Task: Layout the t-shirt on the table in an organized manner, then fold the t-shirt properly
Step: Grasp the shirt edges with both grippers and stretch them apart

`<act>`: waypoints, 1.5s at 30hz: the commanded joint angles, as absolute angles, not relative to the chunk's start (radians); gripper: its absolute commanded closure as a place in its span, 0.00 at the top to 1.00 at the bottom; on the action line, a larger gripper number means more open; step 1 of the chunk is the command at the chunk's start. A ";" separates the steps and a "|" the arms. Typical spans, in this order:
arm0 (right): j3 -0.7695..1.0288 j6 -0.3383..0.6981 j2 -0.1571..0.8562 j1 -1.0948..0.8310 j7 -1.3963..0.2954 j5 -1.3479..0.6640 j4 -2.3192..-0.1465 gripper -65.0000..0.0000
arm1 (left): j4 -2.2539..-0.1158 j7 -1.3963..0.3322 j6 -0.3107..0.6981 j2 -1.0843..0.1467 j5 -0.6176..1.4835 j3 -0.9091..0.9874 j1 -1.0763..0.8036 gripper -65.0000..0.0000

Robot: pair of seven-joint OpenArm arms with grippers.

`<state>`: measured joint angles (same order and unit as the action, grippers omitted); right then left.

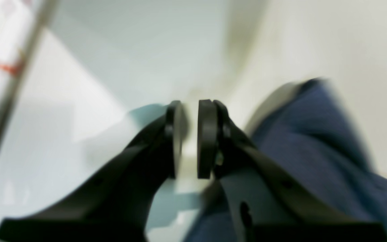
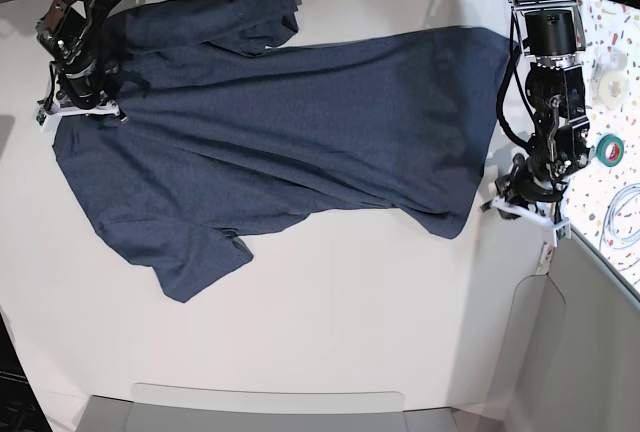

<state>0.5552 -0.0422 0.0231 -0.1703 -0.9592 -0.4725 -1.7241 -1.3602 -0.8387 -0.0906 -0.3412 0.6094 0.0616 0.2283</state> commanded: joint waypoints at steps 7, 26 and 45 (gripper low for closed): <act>0.530 -0.044 -0.033 -0.127 -1.004 -0.478 -1.762 0.15 | -1.658 -0.852 -0.081 -0.361 0.616 0.065 0.137 0.13; 0.372 -0.044 -0.030 -0.303 -1.004 -0.479 -2.005 0.24 | -2.011 -1.115 -0.074 -0.426 0.619 0.067 -0.200 0.13; 0.414 -0.044 0.045 -0.249 -1.004 -0.478 -1.784 0.24 | -1.527 -0.983 -0.074 -0.487 0.613 -0.117 -0.107 0.13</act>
